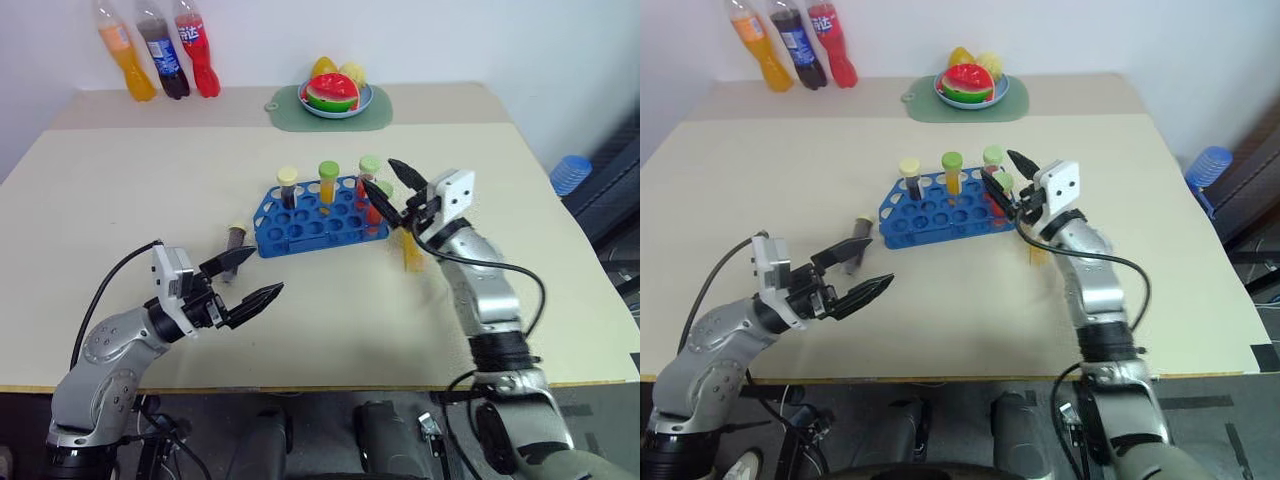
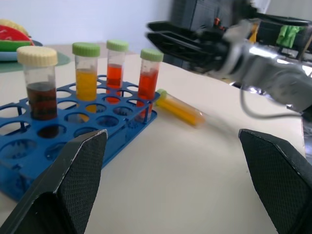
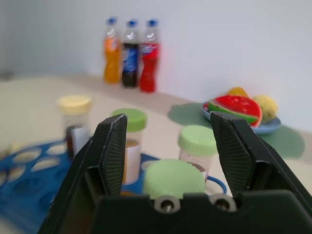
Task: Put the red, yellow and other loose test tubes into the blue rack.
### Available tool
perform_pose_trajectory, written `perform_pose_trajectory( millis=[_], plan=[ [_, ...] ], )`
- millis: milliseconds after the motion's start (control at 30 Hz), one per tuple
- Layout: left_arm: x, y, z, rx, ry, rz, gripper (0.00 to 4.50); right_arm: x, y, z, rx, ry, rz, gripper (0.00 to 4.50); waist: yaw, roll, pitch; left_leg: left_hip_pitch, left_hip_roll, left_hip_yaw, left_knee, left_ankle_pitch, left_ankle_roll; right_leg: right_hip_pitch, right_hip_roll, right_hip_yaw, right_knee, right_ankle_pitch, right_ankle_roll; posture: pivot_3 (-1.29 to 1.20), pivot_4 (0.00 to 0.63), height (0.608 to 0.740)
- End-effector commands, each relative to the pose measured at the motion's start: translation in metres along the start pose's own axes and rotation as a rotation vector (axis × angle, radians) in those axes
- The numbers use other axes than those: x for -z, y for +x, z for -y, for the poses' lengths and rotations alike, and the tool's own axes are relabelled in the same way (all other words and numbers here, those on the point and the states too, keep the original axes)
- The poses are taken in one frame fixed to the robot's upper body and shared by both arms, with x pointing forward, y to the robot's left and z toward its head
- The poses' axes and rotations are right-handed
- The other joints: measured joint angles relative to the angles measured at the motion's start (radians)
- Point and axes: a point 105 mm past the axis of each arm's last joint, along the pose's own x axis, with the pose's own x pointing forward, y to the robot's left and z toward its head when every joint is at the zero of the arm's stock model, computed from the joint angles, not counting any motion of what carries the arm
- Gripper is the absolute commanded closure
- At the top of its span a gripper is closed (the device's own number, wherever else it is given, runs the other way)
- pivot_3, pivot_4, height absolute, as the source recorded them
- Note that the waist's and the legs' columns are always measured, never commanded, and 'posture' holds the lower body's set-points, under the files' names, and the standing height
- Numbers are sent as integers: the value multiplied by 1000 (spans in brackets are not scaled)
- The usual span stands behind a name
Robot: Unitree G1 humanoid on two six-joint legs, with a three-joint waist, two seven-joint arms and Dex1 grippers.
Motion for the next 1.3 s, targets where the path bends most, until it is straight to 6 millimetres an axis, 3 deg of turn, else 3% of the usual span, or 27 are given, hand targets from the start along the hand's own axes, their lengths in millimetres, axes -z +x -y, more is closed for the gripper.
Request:
perform_pose_trajectory(
  millis=[33, 133, 367, 533, 1000, 1100, 1200, 1300],
  plan=[
    [-3, 3, 3, 22, 22, 22, 0, -5, -23, 4, -73, -14, -176, 1518, -1, 0, 0, 0, 0, 0, 0, 0, 0, 0, 0, 0, 0, 0, 0, 0, 150, 740],
    [-1, 5, 3, 32, 15, 28, 0, -1, -39, 11, -129, 54, -388, 1518, -5, 0, 0, 0, 0, 0, 0, 0, 0, 1, 0, 0, 0, 0, 0, 0, 150, 740],
    [2, 12, 3, 57, 11, 35, 0, 19, -28, 48, 68, 427, -734, 1518, -7, 0, 0, 1, 1, 0, 0, 0, 0, 1, 2, 0, -1, 1, -2, 0, 150, 740],
    [3, 14, 4, 65, 10, 34, 0, 27, -21, 39, 51, 636, -871, 1518, 4, 0, 0, -3, 0, 1, 0, 0, 1, -1, -1, -1, -4, 1, -1, 0, 150, 740],
    [9, 6, 8, 35, -4, 31, 0, 62, 5, 13, 20, 646, -1016, 1518, -11, 0, 0, -5, 1, 4, 0, 0, 1, -5, 1, -1, -2, 1, -1, 0, 150, 740],
    [9, 4, 9, 29, -5, 29, 0, 70, 9, 12, 17, 594, -1013, 2393, -11, 0, 0, -5, 1, 4, 0, 0, 1, -4, 0, -1, -2, 1, -1, 0, 150, 740],
    [10, 3, 8, 25, -4, 27, 0, 72, 12, 14, 5, 486, -982, 3657, -12, 0, 0, -3, 1, 4, 0, 0, 1, -3, 1, -1, -2, 1, -1, 0, 150, 740],
    [9, 3, 8, 24, -3, 28, 0, 73, 9, 16, -21, 404, -963, 3690, -11, 0, 0, -2, 1, 4, 0, 0, 1, -2, 1, -1, -2, 1, -1, 0, 150, 740]
  ],
)
